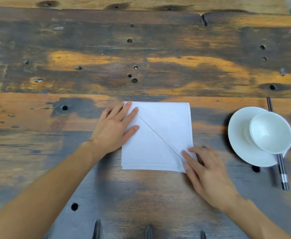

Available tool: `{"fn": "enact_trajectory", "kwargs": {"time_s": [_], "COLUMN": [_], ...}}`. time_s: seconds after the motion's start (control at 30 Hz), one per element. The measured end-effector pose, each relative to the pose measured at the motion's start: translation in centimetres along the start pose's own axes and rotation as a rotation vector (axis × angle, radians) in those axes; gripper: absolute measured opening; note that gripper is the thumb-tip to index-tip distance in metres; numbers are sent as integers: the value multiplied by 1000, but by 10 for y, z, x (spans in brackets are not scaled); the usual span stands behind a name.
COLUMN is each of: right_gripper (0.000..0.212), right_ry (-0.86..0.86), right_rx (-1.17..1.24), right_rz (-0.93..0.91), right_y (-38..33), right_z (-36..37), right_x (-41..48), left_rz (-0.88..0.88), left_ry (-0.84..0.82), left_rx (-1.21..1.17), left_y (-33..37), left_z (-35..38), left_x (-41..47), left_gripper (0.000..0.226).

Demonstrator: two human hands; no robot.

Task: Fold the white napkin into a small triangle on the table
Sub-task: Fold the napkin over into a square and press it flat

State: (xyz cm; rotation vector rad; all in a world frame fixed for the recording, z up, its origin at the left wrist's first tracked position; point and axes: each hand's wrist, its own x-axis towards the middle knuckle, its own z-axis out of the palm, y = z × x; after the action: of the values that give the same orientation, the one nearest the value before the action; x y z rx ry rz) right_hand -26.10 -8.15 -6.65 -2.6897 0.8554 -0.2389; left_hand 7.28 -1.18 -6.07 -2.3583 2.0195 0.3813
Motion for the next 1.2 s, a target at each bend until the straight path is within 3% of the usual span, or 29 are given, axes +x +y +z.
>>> {"fn": "enact_trajectory", "kwargs": {"time_s": [0.1, 0.27, 0.47, 0.67, 0.8, 1.03, 1.2], "right_gripper": [43, 42, 43, 60, 65, 76, 84], "right_ry": [-20, -13, -43, -164, -123, -208, -237], "right_rx": [-7, -75, -118, -187, -110, 40, 1], "right_rz": [2, -12, -79, -58, -2, 80, 70], "right_y": [-9, -8, -15, -21, -32, -70, -94], "right_z": [1, 5, 14, 13, 8, 16, 45], "right_x": [-7, -8, -13, -20, -13, 90, 171], "left_rz": [-33, -17, -39, -41, -82, -122, -143], "left_ry": [-50, 17, -15, 16, 65, 110, 131], "left_rx": [32, 13, 36, 9, -40, -43, -61], "left_y": [5, 12, 13, 12, 8, 0, 0], "left_z": [9, 14, 19, 23, 28, 34, 38], "left_x": [-5, -8, -10, -8, -9, -5, -5], "left_gripper": [70, 64, 65, 65, 69, 73, 66]}}
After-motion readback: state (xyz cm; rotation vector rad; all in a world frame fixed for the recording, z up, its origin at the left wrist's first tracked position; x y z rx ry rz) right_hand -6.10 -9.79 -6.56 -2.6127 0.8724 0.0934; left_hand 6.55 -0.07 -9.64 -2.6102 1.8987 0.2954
